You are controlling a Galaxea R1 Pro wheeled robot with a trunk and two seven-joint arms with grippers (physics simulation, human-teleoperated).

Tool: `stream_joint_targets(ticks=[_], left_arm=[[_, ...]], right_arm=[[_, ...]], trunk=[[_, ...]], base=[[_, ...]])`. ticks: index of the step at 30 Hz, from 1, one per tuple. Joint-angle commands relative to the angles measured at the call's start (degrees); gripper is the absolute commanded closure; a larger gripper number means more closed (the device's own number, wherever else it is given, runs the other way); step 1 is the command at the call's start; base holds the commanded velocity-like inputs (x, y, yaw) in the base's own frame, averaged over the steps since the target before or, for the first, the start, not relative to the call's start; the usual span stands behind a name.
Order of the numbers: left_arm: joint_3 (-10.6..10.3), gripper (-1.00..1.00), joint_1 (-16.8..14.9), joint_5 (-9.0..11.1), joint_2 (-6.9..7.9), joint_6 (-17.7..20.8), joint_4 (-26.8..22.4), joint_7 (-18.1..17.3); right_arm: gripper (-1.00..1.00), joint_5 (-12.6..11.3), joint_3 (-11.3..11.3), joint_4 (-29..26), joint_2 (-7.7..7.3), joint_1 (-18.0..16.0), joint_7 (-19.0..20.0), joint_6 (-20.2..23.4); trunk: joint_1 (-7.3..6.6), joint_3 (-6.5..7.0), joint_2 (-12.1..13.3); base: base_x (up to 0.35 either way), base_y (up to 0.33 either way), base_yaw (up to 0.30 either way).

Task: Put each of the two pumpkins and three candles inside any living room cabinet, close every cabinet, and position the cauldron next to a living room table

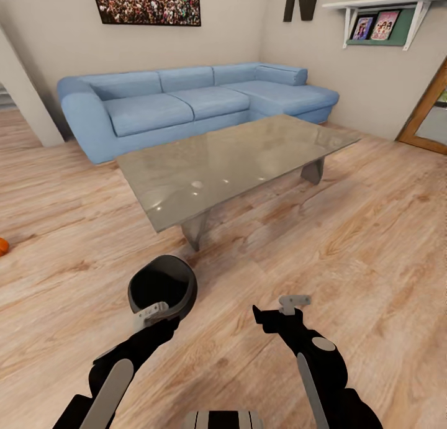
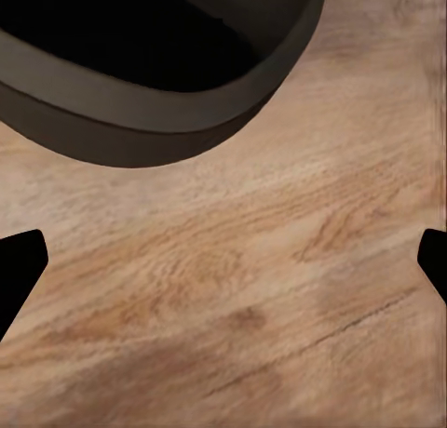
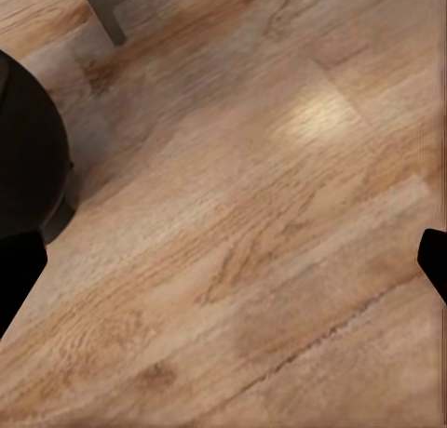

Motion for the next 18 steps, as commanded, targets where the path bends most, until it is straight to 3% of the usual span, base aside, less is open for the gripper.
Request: stream_joint_targets(ticks=[1, 8, 18], left_arm=[[-0.1, -1.0, 0.0, 0.6, 0.04, 0.0, -0.1, 0.1], [-1.8, -1.0, 0.0, 0.5, 0.05, 0.0, 0.2, -1.4], [-2.1, -1.0, -0.1, 0.5, 0.07, 0.0, 0.6, -1.9]], right_arm=[[-1.0, 0.1, -0.1, -0.1, 0.02, 0.0, 0.3, 0.3], [-1.0, 0.1, -0.1, -0.1, 0.06, 0.0, 0.3, 0.2], [-1.0, 0.1, -0.1, -0.1, 0.18, -0.2, 0.3, 0.1]], trunk=[[-0.04, 0.18, 0.0], [-0.22, 1.73, 0.1], [-0.47, 3.95, 0.2]], base=[[-0.008, 0.0, -0.059], [-0.002, 0.0, -0.055], [0.0, 0.0, -0.264]])
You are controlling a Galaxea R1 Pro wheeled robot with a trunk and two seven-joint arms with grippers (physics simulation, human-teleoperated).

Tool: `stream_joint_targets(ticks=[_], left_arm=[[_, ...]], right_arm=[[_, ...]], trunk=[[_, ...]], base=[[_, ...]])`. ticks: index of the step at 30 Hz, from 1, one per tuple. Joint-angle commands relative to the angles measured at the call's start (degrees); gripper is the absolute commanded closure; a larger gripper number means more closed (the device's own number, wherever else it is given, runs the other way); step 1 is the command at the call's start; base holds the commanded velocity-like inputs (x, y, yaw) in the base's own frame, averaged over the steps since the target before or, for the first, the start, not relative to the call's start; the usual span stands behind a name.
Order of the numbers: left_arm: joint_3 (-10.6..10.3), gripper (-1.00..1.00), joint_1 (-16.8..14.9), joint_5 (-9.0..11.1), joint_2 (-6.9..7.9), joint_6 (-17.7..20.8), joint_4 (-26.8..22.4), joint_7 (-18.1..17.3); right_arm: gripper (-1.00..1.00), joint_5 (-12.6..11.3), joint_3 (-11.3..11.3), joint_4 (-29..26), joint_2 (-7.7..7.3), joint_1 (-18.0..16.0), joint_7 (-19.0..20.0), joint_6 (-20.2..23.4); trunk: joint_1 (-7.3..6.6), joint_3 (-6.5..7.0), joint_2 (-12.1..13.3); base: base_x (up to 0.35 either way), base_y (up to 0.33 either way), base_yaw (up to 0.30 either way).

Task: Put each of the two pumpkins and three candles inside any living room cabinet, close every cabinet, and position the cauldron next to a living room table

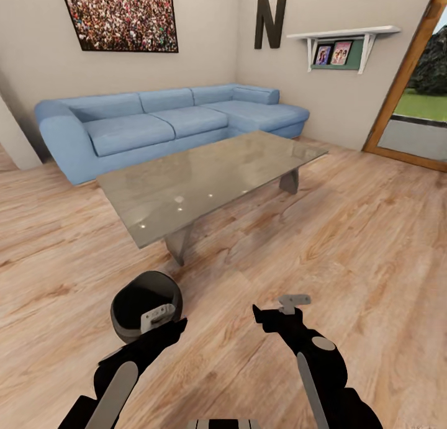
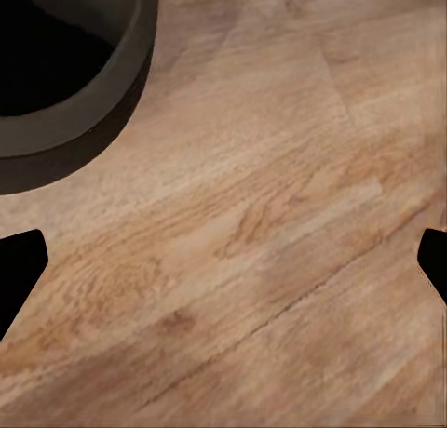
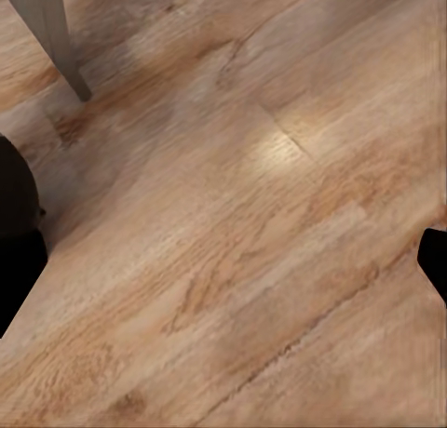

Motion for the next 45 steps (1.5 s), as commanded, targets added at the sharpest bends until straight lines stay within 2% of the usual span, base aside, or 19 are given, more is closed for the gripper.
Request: stream_joint_targets(ticks=[1, 20, 25, 34, 38, 41, 45], left_arm=[[-0.1, -1.0, -0.1, 0.6, 0.08, 0.0, -0.1, 0.3], [0.1, -1.0, -0.5, 0.6, -0.18, -0.1, 5.2, -2.6], [0.4, -1.0, -0.8, 0.5, -1.35, -0.2, 7.8, -4.2], [0.5, -1.0, -0.9, 0.4, -1.51, -0.2, 8.1, -4.5], [1.0, -1.0, -0.9, 0.5, -1.35, -0.1, 7.4, -4.4], [3.1, -1.0, -0.8, 1.2, -1.45, 0.1, 6.8, -4.2], [4.6, -1.0, 0.0, 4.9, -1.17, 0.2, 6.9, -4.0]], right_arm=[[-1.0, 0.1, 0.0, -0.1, 0.04, -0.1, 0.3, 0.3], [-1.0, 0.1, 0.0, -0.1, -0.04, -0.3, 0.3, 0.4], [-1.0, 0.1, -0.1, -0.1, -0.12, -0.3, 0.3, 0.4], [-1.0, 0.1, -0.1, -0.1, -0.2, -0.5, 0.3, 0.4], [-1.0, 0.1, -0.1, -0.1, -0.22, -0.6, 0.3, 0.4], [-1.0, 0.1, -0.1, -0.1, -0.25, -0.8, 0.3, 0.4], [-1.0, 0.1, -0.4, -0.1, -0.26, -1.0, 0.3, 0.4]], trunk=[[-0.03, 0.18, 0.0], [-0.52, 4.39, 0.2], [-0.65, 5.5, 0.3], [-0.89, 7.49, 0.4], [-0.89, 7.49, 0.4], [-0.89, 7.49, 0.4], [-0.89, 7.49, 0.4]], base=[[0.0, 0.0, -0.294], [0.0, 0.0, -0.298], [0.0, 0.0, -0.3], [0.0, 0.0, -0.3], [0.0, 0.0, -0.3], [0.0, 0.0, -0.3], [0.0, 0.0, -0.3]])
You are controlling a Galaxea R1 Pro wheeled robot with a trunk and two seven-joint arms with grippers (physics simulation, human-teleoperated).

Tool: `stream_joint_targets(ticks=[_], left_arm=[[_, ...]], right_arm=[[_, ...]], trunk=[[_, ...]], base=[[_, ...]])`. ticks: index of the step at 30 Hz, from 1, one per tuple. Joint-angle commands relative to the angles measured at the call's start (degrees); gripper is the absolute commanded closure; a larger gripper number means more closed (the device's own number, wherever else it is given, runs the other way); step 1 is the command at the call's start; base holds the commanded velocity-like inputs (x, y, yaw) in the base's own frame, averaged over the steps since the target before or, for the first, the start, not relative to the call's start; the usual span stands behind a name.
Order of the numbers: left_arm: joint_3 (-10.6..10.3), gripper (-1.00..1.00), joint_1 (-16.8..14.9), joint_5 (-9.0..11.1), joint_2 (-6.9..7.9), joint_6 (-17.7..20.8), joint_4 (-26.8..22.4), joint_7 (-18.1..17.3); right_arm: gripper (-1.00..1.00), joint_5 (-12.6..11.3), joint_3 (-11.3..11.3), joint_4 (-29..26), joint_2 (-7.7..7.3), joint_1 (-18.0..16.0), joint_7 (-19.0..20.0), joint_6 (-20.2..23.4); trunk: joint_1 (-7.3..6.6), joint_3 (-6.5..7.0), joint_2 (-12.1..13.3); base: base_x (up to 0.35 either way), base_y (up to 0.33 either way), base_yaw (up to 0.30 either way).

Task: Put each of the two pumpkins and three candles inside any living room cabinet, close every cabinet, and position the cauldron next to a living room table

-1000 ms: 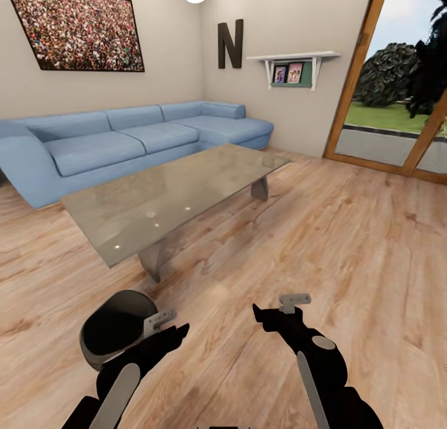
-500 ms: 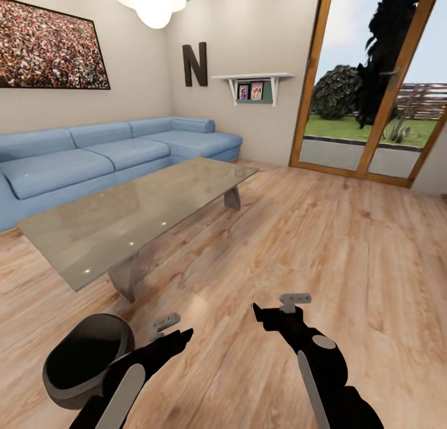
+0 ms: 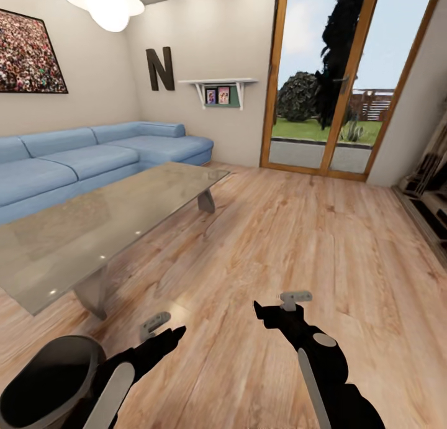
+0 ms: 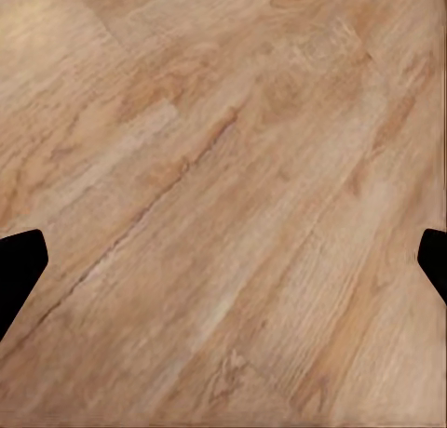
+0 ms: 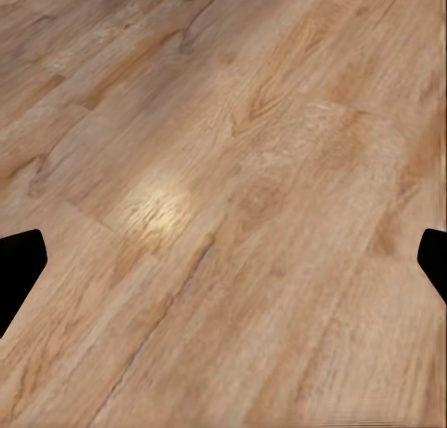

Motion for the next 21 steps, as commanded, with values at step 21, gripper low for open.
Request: stream_joint_targets(ticks=[21], left_arm=[[0.0, -1.0, 0.6, 2.5, -0.05, -5.3, 9.3, -10.5]], right_arm=[[-1.0, 0.0, -22.9, 0.0, -11.96, -1.5, 6.2, -0.1]], trunk=[[-0.01, -0.05, 0.0]], base=[[0.0, 0.0, -0.3]])
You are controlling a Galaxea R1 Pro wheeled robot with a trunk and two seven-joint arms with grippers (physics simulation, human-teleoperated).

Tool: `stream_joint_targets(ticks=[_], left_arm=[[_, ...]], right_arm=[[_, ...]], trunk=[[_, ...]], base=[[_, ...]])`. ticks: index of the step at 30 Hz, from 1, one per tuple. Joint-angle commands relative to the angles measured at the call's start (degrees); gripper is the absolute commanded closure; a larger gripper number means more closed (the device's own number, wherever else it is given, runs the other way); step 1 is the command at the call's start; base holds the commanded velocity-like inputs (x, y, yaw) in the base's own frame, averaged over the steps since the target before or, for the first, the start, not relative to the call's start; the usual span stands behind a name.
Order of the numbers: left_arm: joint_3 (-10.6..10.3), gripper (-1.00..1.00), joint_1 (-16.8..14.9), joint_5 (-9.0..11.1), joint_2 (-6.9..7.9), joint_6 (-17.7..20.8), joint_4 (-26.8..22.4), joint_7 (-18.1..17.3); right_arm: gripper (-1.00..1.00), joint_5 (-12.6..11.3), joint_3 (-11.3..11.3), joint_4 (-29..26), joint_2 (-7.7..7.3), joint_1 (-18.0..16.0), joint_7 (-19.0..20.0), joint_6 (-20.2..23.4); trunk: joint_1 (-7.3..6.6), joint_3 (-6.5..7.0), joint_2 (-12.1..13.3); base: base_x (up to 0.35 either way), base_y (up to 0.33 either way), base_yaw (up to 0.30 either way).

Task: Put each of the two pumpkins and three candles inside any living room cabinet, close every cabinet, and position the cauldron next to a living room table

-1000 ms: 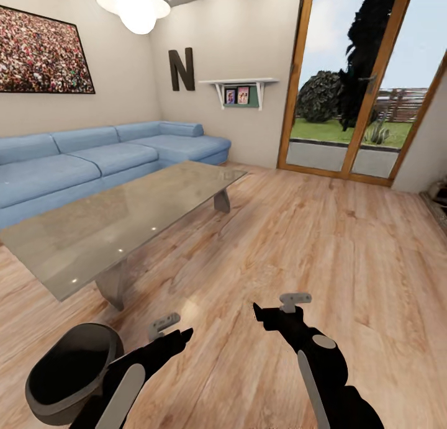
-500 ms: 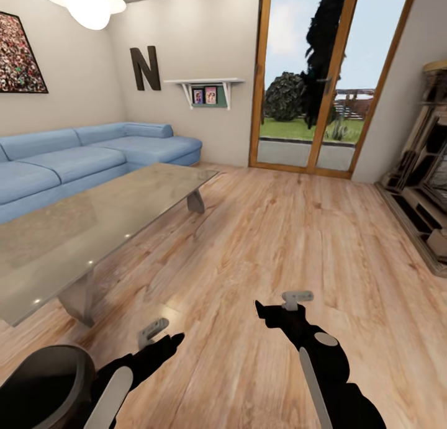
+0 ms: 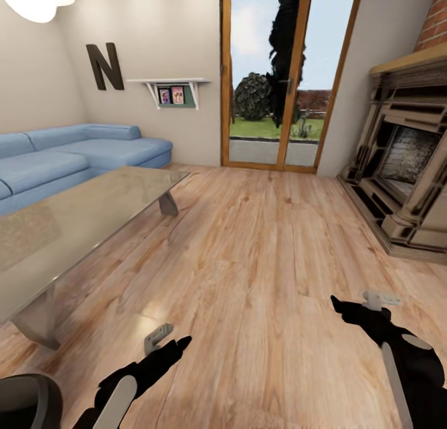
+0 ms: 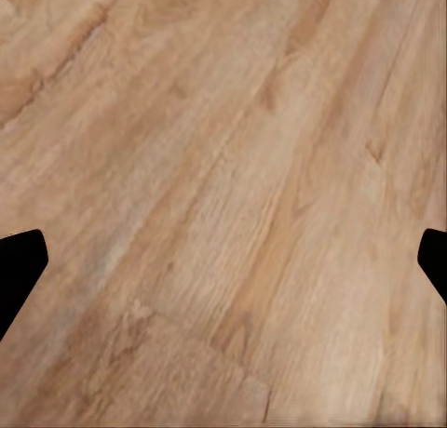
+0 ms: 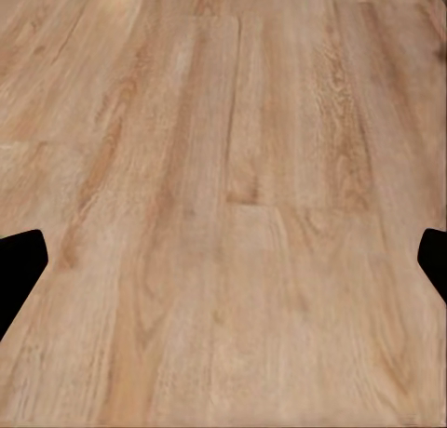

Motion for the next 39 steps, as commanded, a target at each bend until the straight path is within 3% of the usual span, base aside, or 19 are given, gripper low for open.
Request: stream_joint_targets(ticks=[1, 4, 8, 15, 18, 19, 23, 28, 31, 39], left_arm=[[-0.2, -1.0, 0.0, 0.6, 0.04, 0.1, -0.1, 0.5], [-0.4, -1.0, 0.0, 0.5, -0.07, 0.1, -0.1, -0.2], [-0.5, -1.0, 0.0, 0.4, 0.02, 0.1, 0.8, -2.8], [-0.3, -1.0, 0.0, 0.3, -0.07, 0.0, 3.0, -4.8], [-0.4, -1.0, 0.0, 0.4, -0.08, -1.3, 3.3, -5.0], [-0.4, -1.0, 0.0, 0.5, -0.16, -3.0, 3.4, -5.1], [-1.5, -1.0, 0.0, 0.5, -0.15, -3.6, 3.4, -6.2], [-5.4, -1.0, 0.0, 0.4, -0.16, -4.0, 3.4, -7.8], [-6.6, -1.0, 0.0, 0.4, -0.1, -4.0, 3.3, -8.1], [-7.5, -1.0, 0.0, 0.4, -0.15, -4.1, 3.3, -8.4]], right_arm=[[-1.0, 0.1, -1.3, -0.1, -0.34, 0.0, 1.9, 0.3], [-1.0, 0.1, -8.6, -0.1, -1.24, 0.2, 9.6, 0.2], [-1.0, 0.1, -13.0, -0.1, -1.57, 0.7, 18.3, -0.1], [-1.0, 0.4, -17.4, 0.0, -1.68, 1.4, 20.8, -0.7], [-1.0, 1.2, -19.1, 0.1, -1.77, 3.9, 21.3, -1.4], [-1.0, 1.6, -20.6, 0.1, -2.56, 5.4, 21.4, -2.0], [-1.0, 1.9, -21.7, 0.0, -3.56, 6.0, 21.6, -2.7], [-1.0, 2.0, -21.5, 0.0, -3.91, 6.2, 21.6, -4.5], [-1.0, 2.0, -21.4, -0.1, -3.94, 6.2, 21.7, -4.9], [-1.0, 2.0, -21.8, -0.1, -4.14, 6.3, 21.9, -8.6]], trunk=[[-0.01, -0.05, 0.0], [-0.01, -0.05, 0.0], [-0.01, -0.05, 0.0], [-0.01, -0.05, 0.0], [-0.01, -0.05, 0.0], [-0.01, -0.05, 0.0], [-0.01, -0.05, 0.0], [-0.01, -0.05, 0.0], [-0.01, -0.05, 0.0], [-0.01, -0.05, 0.0]], base=[[0.0, 0.0, -0.3], [0.0, 0.0, -0.3], [0.0, 0.0, -0.3], [0.0, 0.0, -0.3], [0.0, 0.0, -0.3], [-0.061, -0.066, -0.3], [-0.14, -0.143, -0.3], [-0.223, -0.213, -0.3], [-0.243, -0.229, -0.3], [-0.249, -0.242, -0.3]])
